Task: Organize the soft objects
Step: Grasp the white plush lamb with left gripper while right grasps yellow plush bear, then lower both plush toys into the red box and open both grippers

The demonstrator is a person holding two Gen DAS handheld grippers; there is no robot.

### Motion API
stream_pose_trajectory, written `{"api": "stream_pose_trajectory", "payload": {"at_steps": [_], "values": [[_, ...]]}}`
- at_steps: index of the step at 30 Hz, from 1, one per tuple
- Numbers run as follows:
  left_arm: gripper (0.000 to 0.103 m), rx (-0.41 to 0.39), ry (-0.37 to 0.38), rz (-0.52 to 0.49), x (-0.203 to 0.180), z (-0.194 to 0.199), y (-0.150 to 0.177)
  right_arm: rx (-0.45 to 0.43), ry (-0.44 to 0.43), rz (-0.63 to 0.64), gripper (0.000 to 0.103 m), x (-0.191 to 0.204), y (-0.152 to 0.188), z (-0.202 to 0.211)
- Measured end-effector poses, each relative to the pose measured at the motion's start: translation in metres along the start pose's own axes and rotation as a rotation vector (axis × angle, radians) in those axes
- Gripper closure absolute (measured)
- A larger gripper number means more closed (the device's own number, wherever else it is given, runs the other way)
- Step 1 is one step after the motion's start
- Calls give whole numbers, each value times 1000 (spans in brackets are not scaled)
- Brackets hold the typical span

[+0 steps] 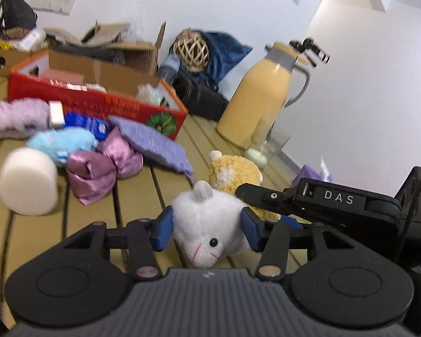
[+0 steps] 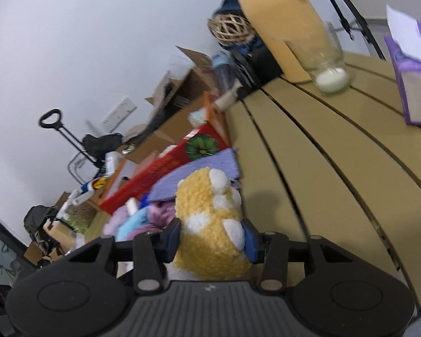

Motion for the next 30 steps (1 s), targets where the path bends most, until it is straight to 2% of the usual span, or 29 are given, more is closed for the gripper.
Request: {"api": "stream_pose_trajectory", "payload": {"at_steps": [5,9,11,14,16,20,23,24,27,30], "values": [[51,-64,-13,-12,6,22,-27,-34,-33,55,58,36,-10,6],[51,-97,0,-12,28,10,-87,-90,-58,119,58,77,-49,-14],[51,-103,4,6,43,-4,-119,-105,-73,142,58,96,-76,-35],[51,-103,-28,46,76,-35,-155,-54,-78,109,58,113,-113,-84],[51,-80,-45,86,101,-65,-172,-31,-50,112,58,118,-133,-121],[52,-1,-62,165,145,-123,-179,15,40,129,58,111,-153,-188],[51,49,-94,169,165,-156,-166,73,116,130,58,93,-154,-228],[52,62,-100,176,169,-162,-161,85,163,145,58,86,-149,-235],[54,76,-102,168,176,-174,-148,44,295,234,57,78,-137,-245],[54,58,-88,172,180,-169,-149,16,327,304,58,79,-134,-244]]}}
Point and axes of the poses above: each gripper's, at about its wrist camera, not at the fingertips, and z roughly against the way its jaws point, x to its left, y to its underside, the point moved 7 cm from there along -z, roughly the way its jaws point, and after that the axes turned 9 degrees about -z, right-handed, at the moved point
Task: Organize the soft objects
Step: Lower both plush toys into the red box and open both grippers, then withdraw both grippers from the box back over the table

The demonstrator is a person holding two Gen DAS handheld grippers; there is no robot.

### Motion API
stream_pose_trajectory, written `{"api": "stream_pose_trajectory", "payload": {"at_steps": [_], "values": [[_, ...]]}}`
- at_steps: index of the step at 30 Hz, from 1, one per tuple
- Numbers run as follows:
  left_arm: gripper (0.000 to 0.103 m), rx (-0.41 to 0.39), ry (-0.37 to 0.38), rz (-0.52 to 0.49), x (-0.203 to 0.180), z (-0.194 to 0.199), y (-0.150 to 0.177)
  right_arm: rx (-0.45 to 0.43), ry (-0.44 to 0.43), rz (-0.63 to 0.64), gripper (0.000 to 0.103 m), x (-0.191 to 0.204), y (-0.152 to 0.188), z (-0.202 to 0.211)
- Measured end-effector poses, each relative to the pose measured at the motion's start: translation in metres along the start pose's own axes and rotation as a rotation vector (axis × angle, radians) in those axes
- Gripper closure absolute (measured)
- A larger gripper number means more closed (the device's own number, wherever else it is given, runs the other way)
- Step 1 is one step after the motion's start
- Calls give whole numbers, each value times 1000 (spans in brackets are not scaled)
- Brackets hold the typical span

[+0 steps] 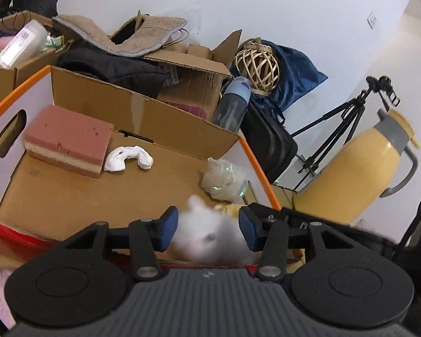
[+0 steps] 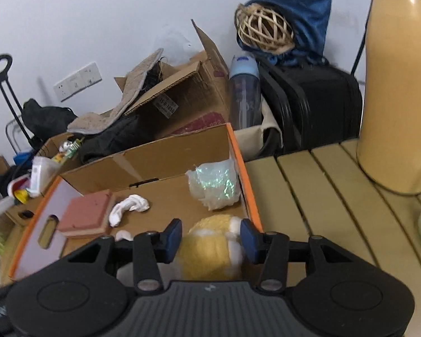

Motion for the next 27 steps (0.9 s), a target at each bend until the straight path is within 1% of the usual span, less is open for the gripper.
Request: {"api": "stream_pose_trajectory", "payload": {"at_steps": [2,4,8,11,13,14,15,16,17,18,19,20,21,23,26,27], "values": [[54,-21,-8,-21,-2,10,-5,-57,12,52,59,5,-3,11],[54,-43,-29,-49,-4,27,-12,-87,18,85,59,9,-7,25],[53,-93,-52,-69,-5,74,-29,-127,-32,96,59,17,-23,68],[50,-134,-84,-110,-11,118,-38,-161,-57,117,59,23,-31,110],[39,-141,-107,-147,-17,148,-37,-184,-86,126,59,26,-32,141],[37,-137,-115,-166,-19,162,-34,-197,-104,132,58,28,-30,159],[30,-143,-110,-191,-23,177,-29,-211,-122,137,57,29,-27,177],[25,-160,-100,-224,-28,195,-22,-227,-149,147,53,29,-21,196],[22,-178,-98,-264,-34,214,-13,-242,-179,164,46,30,-13,217],[18,-194,-106,-298,-38,229,-5,-257,-202,178,42,29,-3,235],[16,-221,-120,-345,-44,248,7,-270,-216,191,37,28,6,250],[16,-242,-132,-381,-48,261,17,-280,-226,213,34,27,18,266],[14,-263,-153,-419,-53,276,29,-288,-229,236,33,26,30,279],[10,-296,-183,-458,-56,301,50,-308,-232,281,32,24,54,303],[7,-333,-215,-491,-58,336,83,-338,-233,336,29,20,96,332],[4,-343,-222,-500,-59,346,94,-345,-231,350,29,18,109,340]]}}
Point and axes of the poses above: each gripper's, at about its wrist camera, not at the fingertips, and z roughly against the way its jaws point, x to its left, y to its underside, the point moved 7 cm from there along -z, roughly the way its jaws point, and after that the axes turned 9 degrees about -z, right-handed, at the moved point
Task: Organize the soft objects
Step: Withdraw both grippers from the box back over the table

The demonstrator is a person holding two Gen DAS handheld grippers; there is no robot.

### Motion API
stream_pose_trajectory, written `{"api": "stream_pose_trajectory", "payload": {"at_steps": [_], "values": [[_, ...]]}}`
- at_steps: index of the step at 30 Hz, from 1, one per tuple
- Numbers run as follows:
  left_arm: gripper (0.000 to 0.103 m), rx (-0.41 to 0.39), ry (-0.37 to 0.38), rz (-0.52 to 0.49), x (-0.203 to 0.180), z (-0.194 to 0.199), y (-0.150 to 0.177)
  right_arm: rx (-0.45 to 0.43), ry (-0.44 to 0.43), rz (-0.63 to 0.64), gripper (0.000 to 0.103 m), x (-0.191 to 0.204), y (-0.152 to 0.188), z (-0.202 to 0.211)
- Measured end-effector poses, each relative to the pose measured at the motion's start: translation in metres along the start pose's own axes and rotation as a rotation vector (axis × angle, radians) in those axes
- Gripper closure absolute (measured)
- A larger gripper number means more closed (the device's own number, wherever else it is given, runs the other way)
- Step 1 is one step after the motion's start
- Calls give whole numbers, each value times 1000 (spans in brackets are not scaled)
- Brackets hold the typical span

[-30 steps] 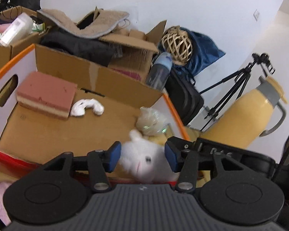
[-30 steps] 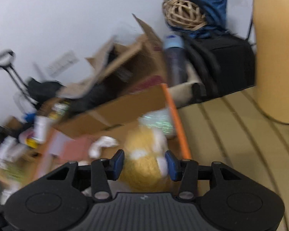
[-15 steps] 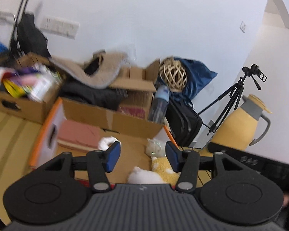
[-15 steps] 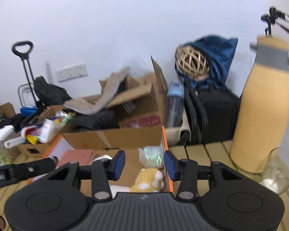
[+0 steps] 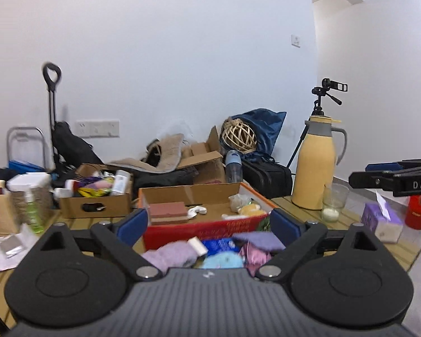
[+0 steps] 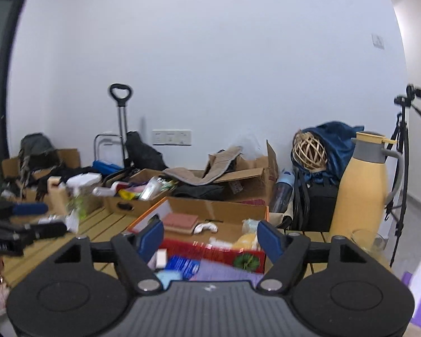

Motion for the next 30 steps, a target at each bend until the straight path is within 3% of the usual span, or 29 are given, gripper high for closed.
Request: {"api": "stream_pose_trajectory", "payload": {"at_steps": [7,13,24,26,30], "values": [[2,18,-27,46,-11,81,58,55,20,-6,26,19,82,66],[1,82,-82,39,-14,98,88,123,9,-16,24,24,120,81],[1,142,-59,86,-15,53,103,148,4,-67,26,21,132,47],[1,150,-53,100,-13,36,103,158,8,-90,31,16,133,33],[14,173,-25,107,-13,-2,99,175,16,-123,37,8,131,5]]}}
Point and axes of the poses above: each gripper's, at about its wrist camera, not at the fingertips, and z roughly against the way its jaws point, x to its left, y to its underside, the point moved 7 cm from there along -z, roughly the way its jaws point, and after that the axes turned 9 degrees about -z, right-handed, at the moved point
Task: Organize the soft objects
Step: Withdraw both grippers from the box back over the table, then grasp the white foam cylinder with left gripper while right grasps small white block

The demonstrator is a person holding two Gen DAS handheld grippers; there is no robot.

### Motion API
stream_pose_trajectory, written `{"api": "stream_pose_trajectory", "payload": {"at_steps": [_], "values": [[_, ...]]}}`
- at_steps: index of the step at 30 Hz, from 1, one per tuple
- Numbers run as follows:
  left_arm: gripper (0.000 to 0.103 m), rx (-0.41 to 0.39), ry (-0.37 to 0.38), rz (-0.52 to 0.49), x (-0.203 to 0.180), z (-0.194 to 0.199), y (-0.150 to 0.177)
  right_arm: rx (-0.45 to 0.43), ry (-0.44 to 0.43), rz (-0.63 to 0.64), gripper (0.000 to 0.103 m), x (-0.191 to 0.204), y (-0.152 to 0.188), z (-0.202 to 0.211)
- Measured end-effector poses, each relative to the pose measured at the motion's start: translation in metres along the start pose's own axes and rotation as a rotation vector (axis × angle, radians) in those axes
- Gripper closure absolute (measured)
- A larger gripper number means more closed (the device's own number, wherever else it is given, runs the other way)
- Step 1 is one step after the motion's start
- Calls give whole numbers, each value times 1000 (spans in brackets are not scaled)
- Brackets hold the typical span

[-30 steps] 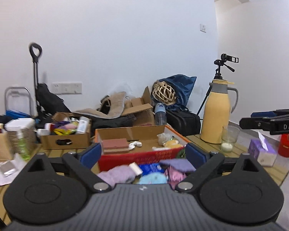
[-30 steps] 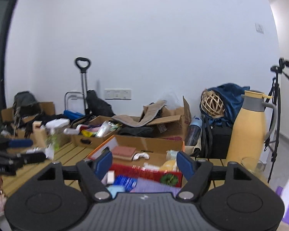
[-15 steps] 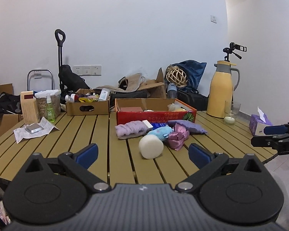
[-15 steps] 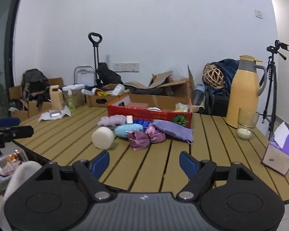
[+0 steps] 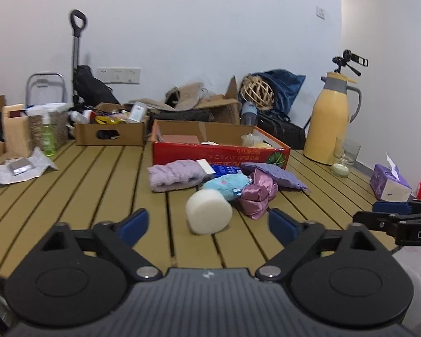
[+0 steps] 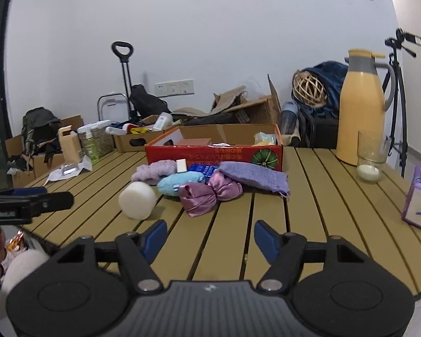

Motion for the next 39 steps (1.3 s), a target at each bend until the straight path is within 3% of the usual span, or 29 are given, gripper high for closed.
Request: {"api": "stream_pose_trajectory", "payload": {"at_steps": [2,6,10,11,12,13,20,23,28,34,39], "values": [[14,15,20,2,-2,-21,-4,7,-2,1,43,-1,-5,-12],[15,74,37,22,-7,-71,-6,28,-4,-3,44,-3,-11,-42],[16,157,-17,30,-6,-118,0,48,-18,3,45,-1,-22,-75],[19,159,-35,28,-5,-125,0,50,-23,11,45,1,-25,-83],[37,160,-47,26,-4,-131,1,52,-30,23,45,5,-29,-91],[47,169,-38,25,-1,-137,4,53,-36,35,45,7,-34,-99],[48,104,26,143,16,-143,12,89,-113,93,48,33,-74,-187],[49,89,29,147,16,-144,11,131,-133,110,56,49,-81,-235],[49,92,69,205,23,-146,12,201,-150,61,61,59,-82,-290],[50,90,98,235,27,-147,14,211,-146,67,86,65,-73,-303],[50,80,92,219,26,-147,13,159,-138,95,87,66,-78,-281]]}}
Point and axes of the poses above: each gripper's, at about its wrist camera, not at the fingertips, and z roughly against the way its jaws point, x to its left, y to its underside, the point moved 7 cm from there along -z, roughly the way its jaws point, and after that the axes turned 9 degrees about -z, right-handed, at the moved point
